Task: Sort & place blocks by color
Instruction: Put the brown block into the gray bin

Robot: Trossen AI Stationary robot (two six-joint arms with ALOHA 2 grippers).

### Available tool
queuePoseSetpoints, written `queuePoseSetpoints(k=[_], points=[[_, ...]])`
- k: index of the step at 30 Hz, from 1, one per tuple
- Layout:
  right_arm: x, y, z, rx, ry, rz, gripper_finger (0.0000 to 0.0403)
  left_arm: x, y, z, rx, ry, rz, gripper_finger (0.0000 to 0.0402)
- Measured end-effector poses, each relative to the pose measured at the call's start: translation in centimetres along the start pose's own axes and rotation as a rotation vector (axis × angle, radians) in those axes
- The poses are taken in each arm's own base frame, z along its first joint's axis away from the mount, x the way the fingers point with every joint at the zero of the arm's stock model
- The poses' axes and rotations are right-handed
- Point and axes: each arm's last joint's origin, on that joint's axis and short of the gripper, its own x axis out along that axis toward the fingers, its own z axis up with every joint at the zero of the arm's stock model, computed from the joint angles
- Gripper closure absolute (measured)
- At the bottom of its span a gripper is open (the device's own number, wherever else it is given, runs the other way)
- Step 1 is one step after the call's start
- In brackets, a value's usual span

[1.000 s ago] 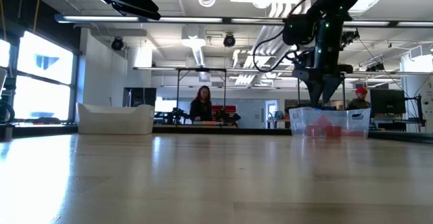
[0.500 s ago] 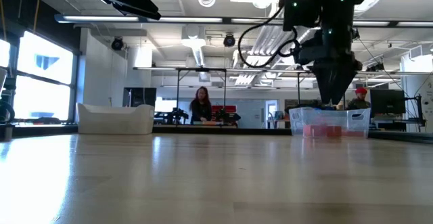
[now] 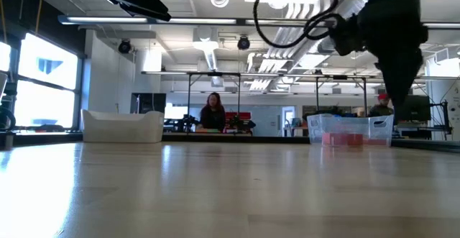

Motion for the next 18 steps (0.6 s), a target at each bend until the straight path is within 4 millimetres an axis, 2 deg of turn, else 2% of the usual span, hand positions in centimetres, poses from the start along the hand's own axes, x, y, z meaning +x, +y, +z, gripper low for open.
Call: queuePoseSetpoints(k=[11,18], points=[[0.1,4.3,-4.5,-0.254,0.030,0.163,0.0190,0.0,0.0,0.0,0.000,0.000,0.000,0.0195],[0.1,5.9,-7.6,-0.441,0.034,0.213,0.0190,0.0,0.0,0.0,-0.027,-0.001,-0.001,0.0195]])
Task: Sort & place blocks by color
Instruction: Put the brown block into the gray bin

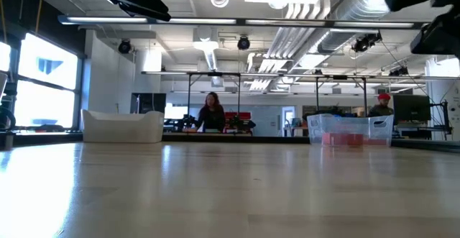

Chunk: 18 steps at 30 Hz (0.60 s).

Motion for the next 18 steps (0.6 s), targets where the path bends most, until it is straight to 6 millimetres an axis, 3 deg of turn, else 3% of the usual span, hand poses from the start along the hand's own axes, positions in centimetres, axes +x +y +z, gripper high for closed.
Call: queuePoseSetpoints(k=[10,18], points=[[0.5,2.9,-3.2,-0.219,-0.103,-0.065,0.0190,0.0,0.0,0.0,-0.008,0.000,0.000,0.0195],[1.3,5.2,-4.5,-0.314,-0.217,-0.018,0.0190,0.0,0.0,0.1,-0.012,-0.007,0.000,0.0195]])
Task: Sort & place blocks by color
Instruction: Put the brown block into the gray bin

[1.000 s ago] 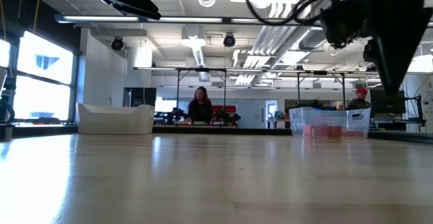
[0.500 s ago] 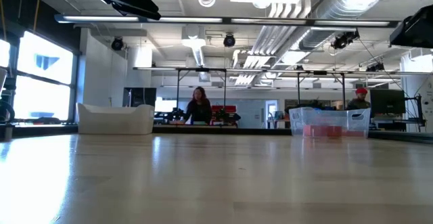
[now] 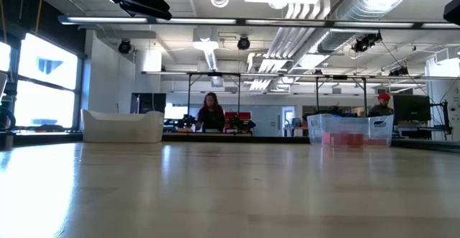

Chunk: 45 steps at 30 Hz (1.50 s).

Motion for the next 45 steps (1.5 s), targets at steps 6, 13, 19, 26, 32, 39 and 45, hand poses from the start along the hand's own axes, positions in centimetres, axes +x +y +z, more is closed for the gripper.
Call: queuePoseSetpoints(k=[6,13,19,26,32,39,45], points=[[2.1,0.8,-0.6,-0.062,0.041,-0.030,0.0190,0.0,0.0,0.3,-0.014,-0.029,0.000,0.0195],[4.6,1.4,-1.2,-0.092,0.089,-0.038,0.0190,0.0,0.0,0.3,-0.014,-0.030,0.001,0.0195],[6.1,2.0,-1.3,-0.128,0.096,-0.015,0.0190,0.0,0.0,0.3,-0.012,-0.031,0.000,0.0195],[7.1,1.9,-1.7,-0.135,0.124,-0.039,0.0190,0.0,0.0,0.3,-0.012,-0.032,0.001,0.0195],[8.0,1.8,-1.9,-0.156,0.147,-0.052,0.0199,0.0,0.0,0.3,-0.012,-0.032,0.000,0.0195],[8.4,1.4,-1.6,-0.122,0.179,-0.036,0.0292,0.0,0.0,0.3,-0.013,-0.032,0.000,0.0195],[8.3,0.7,-0.8,-0.050,0.154,-0.052,0.0302,0.0,0.0,0.3,-0.012,-0.032,0.000,0.0195]])
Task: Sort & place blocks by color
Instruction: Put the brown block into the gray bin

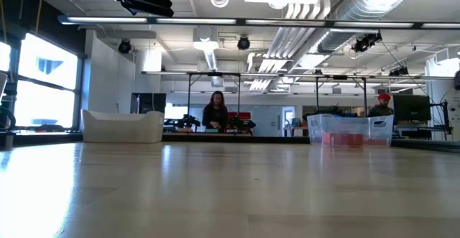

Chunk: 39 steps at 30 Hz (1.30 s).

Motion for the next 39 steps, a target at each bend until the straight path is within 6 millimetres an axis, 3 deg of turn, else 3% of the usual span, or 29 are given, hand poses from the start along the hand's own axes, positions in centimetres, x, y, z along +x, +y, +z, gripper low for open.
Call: queuePoseSetpoints(k=[10,15,21,31,39], points=[[-0.2,-3.9,3.0,0.205,-0.119,-0.132,0.0302,0.0,0.0,-0.1,0.013,0.007,0.000,0.0195],[-0.3,-6.8,5.0,0.264,-0.191,-0.194,0.0302,0.0,0.0,0.0,0.099,0.004,0.000,0.0195],[-0.6,-10.8,7.3,0.301,-0.243,-0.226,0.0301,0.0,0.0,0.0,0.084,0.002,0.000,0.0195],[-1.5,-16.5,10.4,0.186,-0.387,-0.281,0.0299,0.1,0.4,-0.1,0.038,0.008,0.016,0.0195],[-2.6,-19.5,12.1,0.047,-0.510,-0.346,0.0298,0.8,2.7,-0.2,-0.133,0.026,0.119,0.0195]])
